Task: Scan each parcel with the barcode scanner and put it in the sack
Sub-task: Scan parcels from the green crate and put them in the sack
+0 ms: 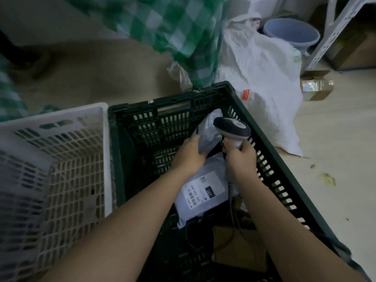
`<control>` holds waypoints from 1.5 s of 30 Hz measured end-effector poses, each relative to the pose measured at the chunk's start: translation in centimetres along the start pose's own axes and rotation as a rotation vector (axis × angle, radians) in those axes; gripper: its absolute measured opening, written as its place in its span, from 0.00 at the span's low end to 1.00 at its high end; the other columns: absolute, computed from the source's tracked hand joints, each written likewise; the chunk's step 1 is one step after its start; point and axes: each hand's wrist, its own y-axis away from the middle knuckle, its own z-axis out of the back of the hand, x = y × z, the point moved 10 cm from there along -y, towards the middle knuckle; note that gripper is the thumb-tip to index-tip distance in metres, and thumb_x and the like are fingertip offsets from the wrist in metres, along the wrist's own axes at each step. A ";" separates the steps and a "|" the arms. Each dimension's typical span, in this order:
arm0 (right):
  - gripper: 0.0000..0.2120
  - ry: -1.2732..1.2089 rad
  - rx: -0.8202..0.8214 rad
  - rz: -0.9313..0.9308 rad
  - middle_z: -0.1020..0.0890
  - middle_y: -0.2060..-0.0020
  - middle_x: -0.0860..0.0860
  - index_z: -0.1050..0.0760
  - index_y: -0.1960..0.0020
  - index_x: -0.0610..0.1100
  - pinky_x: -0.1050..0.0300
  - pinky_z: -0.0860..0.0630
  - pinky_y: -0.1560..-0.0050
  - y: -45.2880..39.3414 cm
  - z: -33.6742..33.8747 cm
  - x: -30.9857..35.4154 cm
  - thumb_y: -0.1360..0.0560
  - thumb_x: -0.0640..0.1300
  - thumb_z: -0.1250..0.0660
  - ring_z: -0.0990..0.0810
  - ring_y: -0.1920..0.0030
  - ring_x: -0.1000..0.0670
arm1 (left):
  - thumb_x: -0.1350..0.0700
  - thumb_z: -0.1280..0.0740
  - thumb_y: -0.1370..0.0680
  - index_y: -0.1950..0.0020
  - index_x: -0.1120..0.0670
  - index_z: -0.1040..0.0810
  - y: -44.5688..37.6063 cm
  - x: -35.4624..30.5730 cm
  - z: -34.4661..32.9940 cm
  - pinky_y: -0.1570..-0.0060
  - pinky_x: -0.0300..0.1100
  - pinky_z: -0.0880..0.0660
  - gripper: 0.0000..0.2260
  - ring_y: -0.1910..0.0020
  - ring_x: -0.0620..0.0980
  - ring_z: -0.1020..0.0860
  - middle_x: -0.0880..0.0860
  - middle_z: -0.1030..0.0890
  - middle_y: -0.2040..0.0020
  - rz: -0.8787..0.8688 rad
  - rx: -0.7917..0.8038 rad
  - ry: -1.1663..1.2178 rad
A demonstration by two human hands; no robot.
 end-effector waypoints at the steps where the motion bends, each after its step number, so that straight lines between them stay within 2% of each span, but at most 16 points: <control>1: 0.02 -0.001 -0.011 0.009 0.22 0.59 0.49 0.26 0.51 0.48 0.54 0.28 0.57 -0.8 -0.2 -0.4 0.23 0.46 0.35 0.23 0.59 0.49 | 0.51 0.38 0.20 0.30 0.49 0.32 -1.3 -0.1 -0.5 0.44 0.47 0.27 0.18 0.40 0.53 0.26 0.54 0.29 0.33 -0.018 -0.028 -0.023; 4: 0.04 0.010 -0.020 0.061 0.21 0.57 0.51 0.25 0.48 0.47 0.57 0.27 0.56 -2.4 -0.8 -1.0 0.22 0.45 0.36 0.22 0.56 0.52 | 0.47 0.34 0.22 0.28 0.49 0.35 -4.6 -0.1 -1.8 0.42 0.53 0.27 0.23 0.36 0.56 0.28 0.53 0.32 0.31 -0.048 -0.097 -0.107; 7: 0.05 0.015 -0.009 0.089 0.20 0.56 0.54 0.26 0.47 0.47 0.61 0.27 0.56 -3.3 -1.4 -1.4 0.22 0.44 0.36 0.22 0.55 0.57 | 0.49 0.36 0.21 0.33 0.51 0.32 -6.9 -0.8 -2.7 0.46 0.54 0.27 0.18 0.39 0.59 0.27 0.56 0.30 0.35 -0.090 -0.134 -0.227; 9: 0.05 -0.015 -0.022 0.074 0.19 0.55 0.52 0.25 0.47 0.47 0.61 0.27 0.56 -3.6 -1.6 -1.8 0.22 0.45 0.36 0.22 0.55 0.55 | 0.52 0.39 0.20 0.37 0.52 0.29 -7.4 -1.4 -2.5 0.52 0.52 0.28 0.12 0.42 0.59 0.26 0.56 0.28 0.38 -0.128 -0.188 -0.321; 11: 0.10 -0.068 -0.052 0.047 0.19 0.52 0.49 0.25 0.43 0.43 0.57 0.24 0.51 -3.5 -1.4 -2.0 0.22 0.46 0.35 0.20 0.51 0.52 | 0.54 0.40 0.20 0.44 0.54 0.27 -7.4 -1.4 -1.7 0.56 0.49 0.29 0.07 0.47 0.58 0.24 0.56 0.25 0.44 -0.148 -0.244 -0.325; 13: 0.13 -0.137 -0.070 0.014 0.19 0.50 0.49 0.26 0.40 0.42 0.53 0.23 0.46 -3.1 -1.1 -2.0 0.22 0.47 0.36 0.19 0.50 0.51 | 0.54 0.40 0.20 0.49 0.56 0.26 -6.7 -1.0 -0.9 0.58 0.48 0.27 0.06 0.51 0.58 0.23 0.56 0.23 0.48 -0.149 -0.259 -0.252; 16: 0.12 -0.169 -0.052 0.007 0.19 0.49 0.49 0.27 0.39 0.44 0.51 0.22 0.47 -1.3 -0.5 -1.4 0.21 0.48 0.37 0.19 0.53 0.53 | 0.54 0.39 0.20 0.50 0.56 0.27 -4.4 -0.4 1.6 0.58 0.50 0.26 0.07 0.55 0.57 0.23 0.55 0.25 0.48 -0.113 -0.329 -0.116; 19: 0.11 -0.206 -0.059 0.061 0.18 0.51 0.51 0.26 0.42 0.48 0.46 0.22 0.43 1.3 0.3 0.5 0.24 0.47 0.32 0.18 0.50 0.51 | 0.53 0.38 0.20 0.52 0.55 0.27 -1.0 -1.2 5.3 0.62 0.46 0.28 0.06 0.60 0.53 0.24 0.51 0.25 0.51 -0.097 -0.411 0.026; 23: 0.23 -0.216 -0.068 0.139 0.17 0.48 0.49 0.27 0.38 0.45 0.46 0.22 0.41 6.9 0.4 4.6 0.30 0.44 0.24 0.18 0.47 0.51 | 0.51 0.38 0.20 0.52 0.52 0.28 5.1 -3.8 10.0 0.66 0.45 0.30 0.05 0.64 0.50 0.25 0.50 0.23 0.59 -0.111 -0.394 0.123; 26: 0.25 -0.261 -0.045 0.175 0.18 0.47 0.46 0.28 0.38 0.41 0.46 0.22 0.41 11.5 0.1 7.6 0.32 0.37 0.24 0.18 0.46 0.49 | 0.50 0.39 0.19 0.52 0.51 0.26 10.6 -5.5 13.1 0.64 0.44 0.29 0.06 0.63 0.47 0.24 0.49 0.23 0.61 -0.123 -0.374 0.189; 30: 0.32 -0.249 0.052 0.234 0.22 0.39 0.46 0.31 0.33 0.43 0.48 0.24 0.38 17.7 -0.8 10.8 0.33 0.37 0.22 0.22 0.40 0.49 | 0.52 0.37 0.20 0.52 0.53 0.22 17.6 -6.8 16.0 0.65 0.32 0.31 0.07 0.60 0.42 0.25 0.46 0.22 0.57 -0.112 -0.353 0.320; 33: 0.27 -0.244 0.031 0.337 0.22 0.42 0.51 0.31 0.39 0.50 0.53 0.24 0.39 22.4 -0.3 12.9 0.32 0.39 0.23 0.22 0.41 0.51 | 0.54 0.35 0.20 0.54 0.51 0.20 22.7 -7.5 17.4 0.62 0.31 0.29 0.06 0.56 0.42 0.22 0.47 0.19 0.55 -0.100 -0.340 0.429; 36: 0.24 -0.259 0.045 0.374 0.21 0.43 0.53 0.30 0.39 0.52 0.58 0.24 0.42 26.0 0.0 14.1 0.30 0.38 0.25 0.22 0.41 0.53 | 0.54 0.35 0.20 0.57 0.47 0.21 26.9 -7.9 18.6 0.57 0.34 0.28 0.07 0.54 0.42 0.22 0.45 0.19 0.55 -0.147 -0.341 0.504; 39: 0.23 -0.273 0.095 0.323 0.20 0.45 0.51 0.28 0.38 0.48 0.55 0.22 0.44 27.5 0.6 13.7 0.30 0.37 0.25 0.20 0.45 0.52 | 0.51 0.35 0.20 0.50 0.48 0.21 29.5 -6.5 19.5 0.56 0.29 0.29 0.04 0.52 0.37 0.24 0.41 0.21 0.52 -0.149 -0.325 0.608; 42: 0.19 -0.316 0.135 0.192 0.18 0.48 0.48 0.25 0.42 0.46 0.47 0.21 0.45 27.2 1.6 11.7 0.31 0.36 0.25 0.18 0.49 0.48 | 0.46 0.40 0.19 0.36 0.47 0.27 30.4 -2.6 19.0 0.46 0.33 0.32 0.14 0.43 0.38 0.28 0.38 0.26 0.44 -0.036 -0.278 0.682; 45: 0.16 -0.378 0.232 0.083 0.17 0.50 0.49 0.24 0.46 0.47 0.47 0.20 0.48 27.1 0.9 10.2 0.30 0.34 0.26 0.18 0.50 0.48 | 0.39 0.40 0.22 0.27 0.47 0.34 30.4 -0.2 16.4 0.38 0.40 0.35 0.25 0.38 0.42 0.32 0.42 0.31 0.38 0.064 -0.092 0.632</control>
